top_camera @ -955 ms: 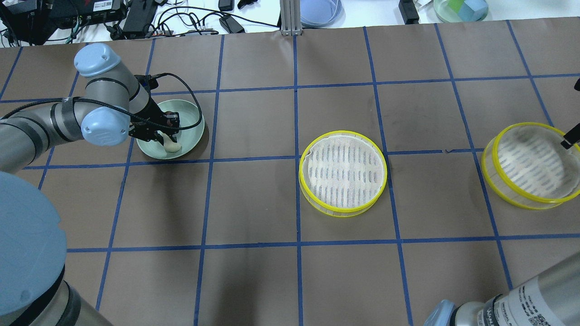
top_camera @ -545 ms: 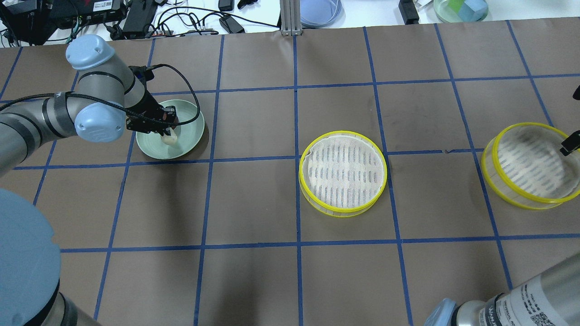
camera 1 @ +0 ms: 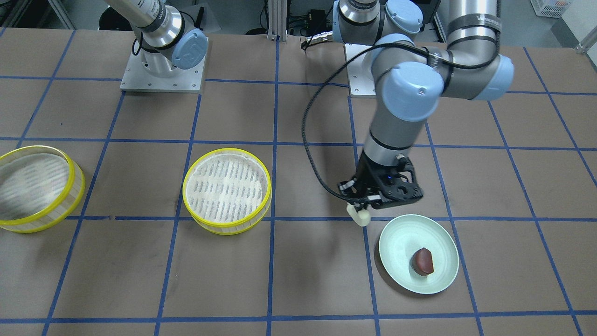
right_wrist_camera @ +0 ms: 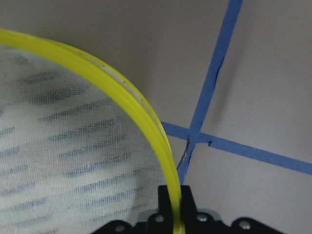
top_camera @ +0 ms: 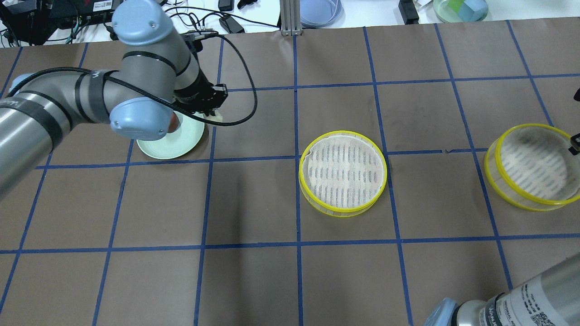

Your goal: Stack buns with steamer

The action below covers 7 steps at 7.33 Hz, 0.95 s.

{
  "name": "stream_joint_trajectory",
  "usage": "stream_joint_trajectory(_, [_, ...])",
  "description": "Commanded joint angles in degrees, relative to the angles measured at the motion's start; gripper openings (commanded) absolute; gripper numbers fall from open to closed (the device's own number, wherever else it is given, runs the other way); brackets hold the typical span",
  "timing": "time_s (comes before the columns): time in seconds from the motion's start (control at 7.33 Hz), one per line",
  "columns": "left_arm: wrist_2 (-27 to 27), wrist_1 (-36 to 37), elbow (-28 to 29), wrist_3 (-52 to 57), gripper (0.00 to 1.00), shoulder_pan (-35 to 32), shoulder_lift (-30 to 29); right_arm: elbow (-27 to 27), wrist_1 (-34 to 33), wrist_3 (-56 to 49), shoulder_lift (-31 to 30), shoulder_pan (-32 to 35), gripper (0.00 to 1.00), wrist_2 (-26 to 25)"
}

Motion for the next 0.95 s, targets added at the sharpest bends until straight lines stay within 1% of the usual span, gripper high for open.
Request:
stream_joint_trajectory(0.0, [0.4,-0.4,0.7,-14.9,0.00,-12.3,-1.6,-0.5,0.8,-0.1,-0.8,-0.1,0.00,-0.2])
stream_joint_trajectory(0.27, [0.4,1.7,1.0,-25.1,0.00,-18.9,-5.1,-0.7,5.9,2.3,-4.4,-0.1,0.00,0.0])
stream_joint_trajectory(0.41, [0.4,5.5,1.1,-28.8,0.00,-21.8,-7.3,-0.9,9.6,5.8,-6.7,0.4,0.00,0.1])
stream_joint_trajectory(0.55, [0.3,6.6,1.0,-29.9,0.00,-22.4,-9.2,-0.9,13.4,9.6,-8.9,0.6,0.00,0.2])
stream_joint_trajectory(0.68, [0.2,6.8,1.0,-30.5,0.27,-22.7,-10.7,-0.9,13.8,10.1,-10.0,2.1,0.00,0.1])
stream_joint_trajectory(0.82, [0.2,6.9,1.1,-31.5,0.55,-23.0,-11.2,-0.9,17.5,11.0,-11.0,4.6,0.00,-0.2])
